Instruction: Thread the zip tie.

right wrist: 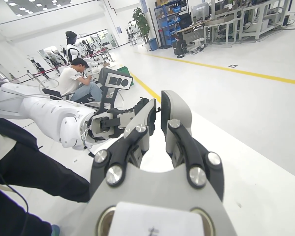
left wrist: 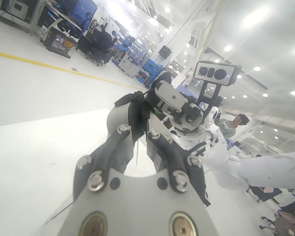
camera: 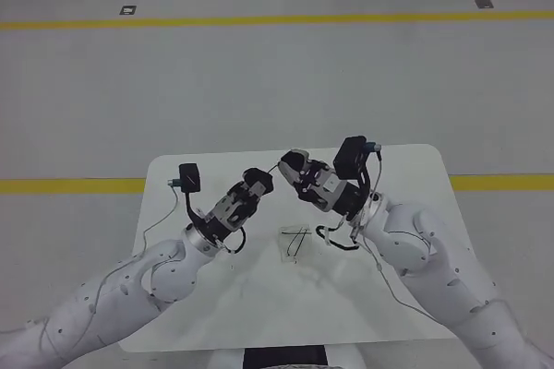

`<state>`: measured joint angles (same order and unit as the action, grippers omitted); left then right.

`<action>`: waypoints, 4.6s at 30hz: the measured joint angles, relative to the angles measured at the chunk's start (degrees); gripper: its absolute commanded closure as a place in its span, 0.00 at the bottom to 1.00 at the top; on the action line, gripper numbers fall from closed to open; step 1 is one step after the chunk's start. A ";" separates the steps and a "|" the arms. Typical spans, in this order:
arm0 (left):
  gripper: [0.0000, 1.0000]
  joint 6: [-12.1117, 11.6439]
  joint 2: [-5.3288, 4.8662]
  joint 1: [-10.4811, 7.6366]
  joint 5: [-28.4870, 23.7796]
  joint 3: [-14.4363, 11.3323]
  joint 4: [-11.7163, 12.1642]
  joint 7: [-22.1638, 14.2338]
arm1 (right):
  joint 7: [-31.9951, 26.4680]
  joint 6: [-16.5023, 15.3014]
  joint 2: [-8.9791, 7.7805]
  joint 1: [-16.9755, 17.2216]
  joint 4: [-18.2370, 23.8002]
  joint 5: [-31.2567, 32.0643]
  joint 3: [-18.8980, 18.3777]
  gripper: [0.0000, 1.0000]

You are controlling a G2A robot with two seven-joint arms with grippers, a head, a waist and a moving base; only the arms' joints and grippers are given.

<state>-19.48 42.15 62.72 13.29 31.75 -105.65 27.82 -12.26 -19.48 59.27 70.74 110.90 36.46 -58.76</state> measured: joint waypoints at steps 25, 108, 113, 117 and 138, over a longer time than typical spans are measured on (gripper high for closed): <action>1.00 3.86 -0.20 2.89 19.91 5.12 3.23 -0.92 | -0.20 1.08 -0.12 2.14 -1.51 -0.21 -4.99 0.00; 1.00 29.92 -0.51 -7.08 76.39 2.68 23.54 31.10 | 22.44 2.88 -10.34 -14.07 -4.91 53.50 16.52 0.00; 1.00 30.05 -0.39 -7.06 76.68 2.81 23.43 31.09 | 22.95 9.94 -12.43 -19.41 -5.83 53.49 23.84 0.00; 1.00 30.05 -0.40 -7.08 76.67 2.78 23.45 31.12 | 22.91 9.28 -12.38 -19.22 -5.81 53.49 23.57 0.00; 1.00 30.05 -0.40 -7.08 76.67 2.78 23.45 31.11 | 21.40 13.82 -11.33 -25.92 -6.81 53.49 34.38 0.58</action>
<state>10.57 41.74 55.65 89.95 34.53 -82.21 58.93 9.14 -5.66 47.94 44.82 104.09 89.95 -24.38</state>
